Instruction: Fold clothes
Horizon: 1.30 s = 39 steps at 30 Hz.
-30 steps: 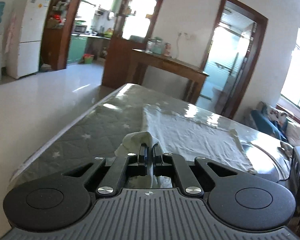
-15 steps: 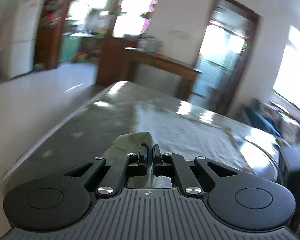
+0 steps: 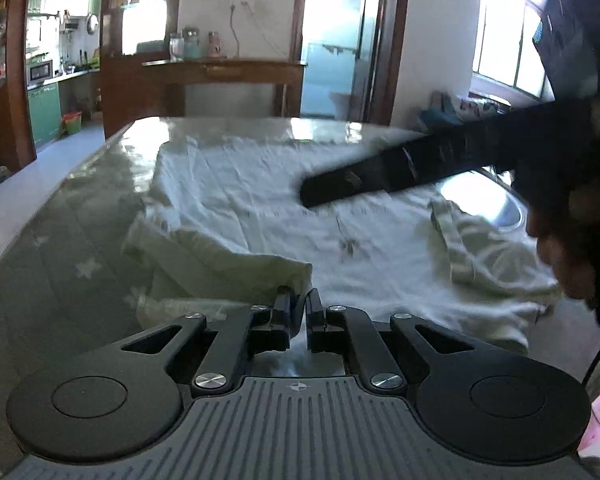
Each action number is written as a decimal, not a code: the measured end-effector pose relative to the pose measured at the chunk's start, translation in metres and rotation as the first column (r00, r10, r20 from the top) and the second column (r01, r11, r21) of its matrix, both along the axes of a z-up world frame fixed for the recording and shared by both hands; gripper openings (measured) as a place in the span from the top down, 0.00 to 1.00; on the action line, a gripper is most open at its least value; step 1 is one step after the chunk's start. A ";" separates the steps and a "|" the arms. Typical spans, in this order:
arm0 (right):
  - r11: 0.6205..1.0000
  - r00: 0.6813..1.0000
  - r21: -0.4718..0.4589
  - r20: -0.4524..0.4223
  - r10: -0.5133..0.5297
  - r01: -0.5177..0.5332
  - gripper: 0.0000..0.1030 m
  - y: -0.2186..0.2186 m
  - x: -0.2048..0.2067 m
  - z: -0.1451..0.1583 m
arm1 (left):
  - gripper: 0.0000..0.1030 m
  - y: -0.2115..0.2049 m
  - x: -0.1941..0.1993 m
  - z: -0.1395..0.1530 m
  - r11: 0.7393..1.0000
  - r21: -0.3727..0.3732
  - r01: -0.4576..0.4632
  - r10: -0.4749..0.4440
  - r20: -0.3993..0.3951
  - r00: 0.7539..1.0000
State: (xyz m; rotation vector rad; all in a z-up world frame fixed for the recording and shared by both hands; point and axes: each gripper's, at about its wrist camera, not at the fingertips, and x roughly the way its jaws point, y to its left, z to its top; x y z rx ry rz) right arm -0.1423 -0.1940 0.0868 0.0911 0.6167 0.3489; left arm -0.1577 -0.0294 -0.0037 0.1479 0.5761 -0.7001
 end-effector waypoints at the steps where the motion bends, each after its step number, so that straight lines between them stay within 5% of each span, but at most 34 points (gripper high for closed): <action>1: 0.999 0.999 0.006 -0.004 0.032 -0.032 0.42 0.005 0.002 0.001 | 0.94 -0.001 -0.001 -0.003 1.000 0.004 -0.003 0.003 0.004 1.000; 9: 0.970 0.976 -0.127 -0.079 0.200 -0.209 0.42 0.067 0.035 -0.017 | 0.90 -0.006 -0.010 -0.007 1.000 0.001 -0.022 0.022 0.026 0.999; 17: 0.923 0.991 -0.366 0.015 0.134 -0.119 0.42 0.075 0.036 -0.012 | 0.87 -0.004 -0.010 -0.009 1.000 -0.013 -0.015 0.015 0.018 1.000; 24: 0.974 0.994 -0.210 -0.057 -0.096 0.082 0.42 0.003 0.039 -0.014 | 0.81 0.005 -0.012 -0.003 0.999 -0.036 0.016 -0.016 0.001 1.000; 28: 0.984 0.987 -0.123 -0.075 -0.142 0.132 0.42 -0.021 0.032 -0.017 | 0.74 0.013 -0.024 0.011 0.997 -0.049 0.060 -0.058 0.029 0.998; 39: 0.983 0.998 -0.172 -0.033 0.061 -0.066 0.36 0.040 0.028 -0.009 | 0.62 0.029 -0.020 0.029 0.997 -0.037 0.067 -0.063 0.107 0.992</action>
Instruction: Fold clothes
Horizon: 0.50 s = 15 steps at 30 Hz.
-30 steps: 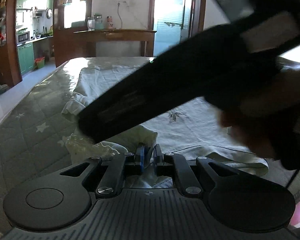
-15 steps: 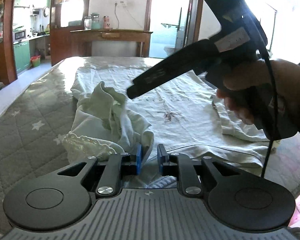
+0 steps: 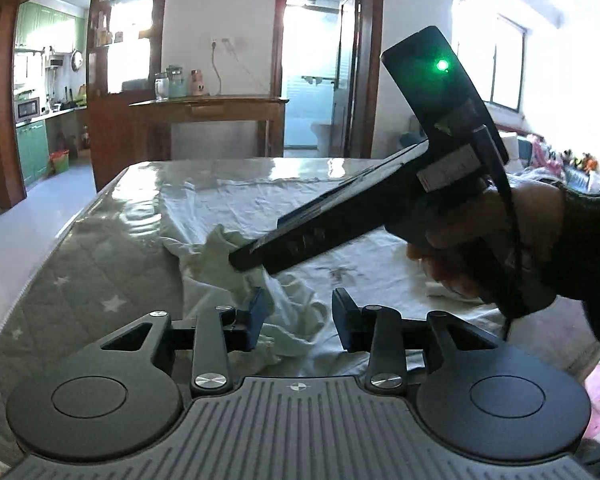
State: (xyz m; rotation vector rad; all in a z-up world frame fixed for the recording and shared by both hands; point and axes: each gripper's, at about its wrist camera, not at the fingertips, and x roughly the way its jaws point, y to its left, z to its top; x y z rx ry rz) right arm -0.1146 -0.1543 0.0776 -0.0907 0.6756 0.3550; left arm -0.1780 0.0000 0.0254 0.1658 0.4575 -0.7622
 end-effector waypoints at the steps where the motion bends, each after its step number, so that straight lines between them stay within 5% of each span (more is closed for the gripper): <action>1: 1.000 1.000 -0.001 -0.005 0.004 -0.004 0.36 0.001 0.000 0.000 | 0.62 -0.002 0.003 -0.003 1.000 0.017 0.002 -0.002 -0.007 1.000; 8: 0.995 0.999 -0.101 -0.040 0.008 -0.012 0.35 0.007 0.014 -0.014 | 0.62 0.003 0.009 -0.021 0.996 0.089 0.007 0.000 -0.074 0.997; 15: 0.979 0.990 -0.150 0.003 -0.141 0.140 0.35 -0.039 0.010 -0.008 | 0.62 0.017 0.001 -0.022 0.997 0.081 -0.005 0.011 -0.068 0.998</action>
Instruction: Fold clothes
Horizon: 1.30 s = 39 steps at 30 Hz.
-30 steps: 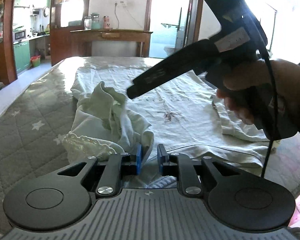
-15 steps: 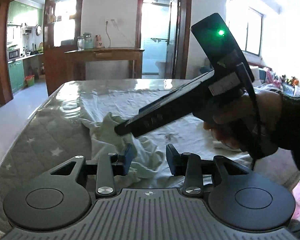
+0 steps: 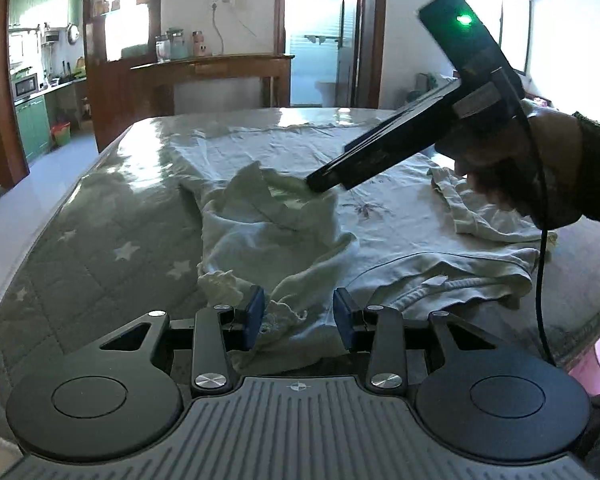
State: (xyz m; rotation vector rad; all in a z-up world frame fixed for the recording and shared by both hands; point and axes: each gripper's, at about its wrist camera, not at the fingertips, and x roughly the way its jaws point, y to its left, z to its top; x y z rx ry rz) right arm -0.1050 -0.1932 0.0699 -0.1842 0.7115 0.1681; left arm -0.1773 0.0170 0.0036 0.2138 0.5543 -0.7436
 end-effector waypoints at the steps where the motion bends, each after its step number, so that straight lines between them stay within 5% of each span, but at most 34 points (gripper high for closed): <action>1: 1.000 1.000 0.003 0.011 -0.004 0.004 0.35 -0.003 -0.005 0.003 | 0.62 0.002 -0.002 0.001 1.000 0.001 -0.003 0.003 0.008 1.000; 10: 0.980 0.989 0.132 0.015 0.148 -0.149 0.35 0.018 -0.037 0.011 | 0.62 -0.001 0.001 0.007 1.000 0.026 -0.010 0.008 0.046 0.999; 13: 0.973 0.976 0.079 0.034 0.214 -0.216 0.35 0.043 -0.041 0.009 | 0.62 -0.008 0.000 0.010 0.999 0.035 0.008 -0.011 0.072 0.997; 17: 0.964 0.965 0.046 0.018 0.261 -0.261 0.50 0.059 -0.040 0.007 | 0.66 -0.013 0.003 0.005 0.998 0.061 0.030 -0.034 0.071 0.997; 19: 0.966 0.966 0.028 -0.008 0.258 -0.258 0.64 0.063 -0.036 0.002 | 0.83 -0.011 0.007 0.003 0.998 0.062 0.024 -0.028 0.053 0.998; 24: 0.972 0.971 0.028 -0.048 0.236 -0.235 0.88 0.054 -0.034 -0.002 | 0.91 -0.003 0.008 0.004 0.999 0.050 0.006 -0.009 0.063 0.998; 33: 0.966 0.986 0.199 0.013 0.165 -0.164 0.92 0.018 -0.054 0.022 | 0.94 0.039 -0.002 0.021 0.992 0.008 -0.127 0.126 0.088 0.988; 39: 0.972 0.988 0.188 -0.042 0.149 -0.138 0.91 0.013 -0.059 0.003 | 0.94 0.047 -0.013 0.013 0.991 0.070 -0.117 0.113 0.066 0.991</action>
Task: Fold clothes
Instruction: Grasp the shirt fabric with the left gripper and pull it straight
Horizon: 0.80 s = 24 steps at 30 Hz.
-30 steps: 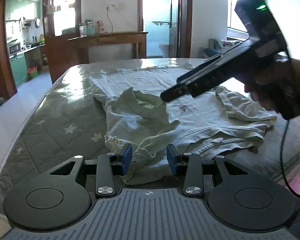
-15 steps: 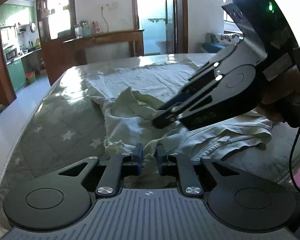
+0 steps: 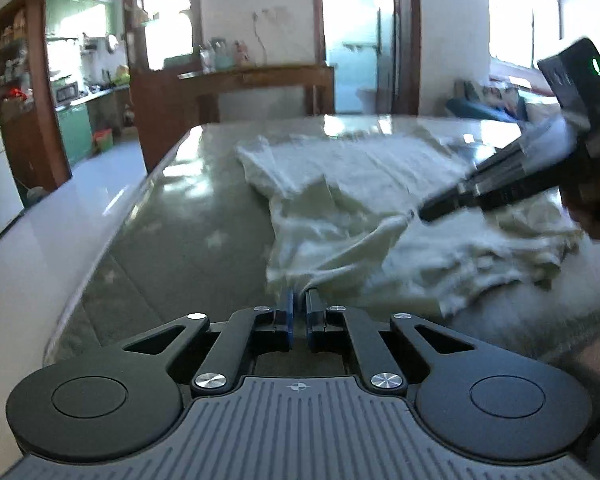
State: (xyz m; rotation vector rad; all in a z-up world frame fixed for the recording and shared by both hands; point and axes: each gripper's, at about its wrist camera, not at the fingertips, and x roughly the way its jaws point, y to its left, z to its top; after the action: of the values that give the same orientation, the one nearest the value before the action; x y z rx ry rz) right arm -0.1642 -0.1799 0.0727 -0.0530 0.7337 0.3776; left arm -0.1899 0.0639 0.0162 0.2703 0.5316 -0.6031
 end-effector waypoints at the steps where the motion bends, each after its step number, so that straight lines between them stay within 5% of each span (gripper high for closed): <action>1: 1.000 1.000 0.016 0.002 0.001 -0.001 0.89 0.000 0.000 0.002 | 0.94 0.000 -0.002 0.001 1.000 0.004 0.002 -0.002 0.003 1.000; 5: 0.992 0.999 0.117 0.022 0.036 -0.038 0.62 0.004 0.006 0.018 | 0.85 0.003 -0.008 0.014 1.000 -0.015 0.022 -0.021 0.039 0.999; 9: 0.993 0.998 0.100 0.012 0.062 -0.063 0.60 0.017 0.012 0.017 | 0.66 -0.003 -0.014 0.021 0.999 -0.007 0.043 -0.042 0.105 0.994; 12: 0.994 0.998 0.094 -0.011 0.059 -0.057 0.60 0.025 0.018 0.007 | 0.70 -0.011 -0.009 0.014 0.998 0.023 0.051 -0.054 0.109 0.993; 14: 0.997 0.998 0.054 -0.021 0.056 -0.055 0.60 0.031 0.021 -0.002 | 0.89 -0.014 -0.001 0.005 0.998 0.033 0.058 -0.060 0.068 0.996; 24: 0.997 0.998 -0.043 -0.040 0.056 -0.058 0.57 0.033 0.019 -0.016 | 0.94 -0.006 -0.002 -0.015 0.998 0.046 0.042 -0.044 0.034 0.998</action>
State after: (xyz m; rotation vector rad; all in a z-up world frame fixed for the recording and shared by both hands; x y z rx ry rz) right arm -0.1450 -0.1468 0.0566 -0.1089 0.7803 0.4178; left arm -0.1919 0.0577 0.0014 0.3354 0.5072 -0.6273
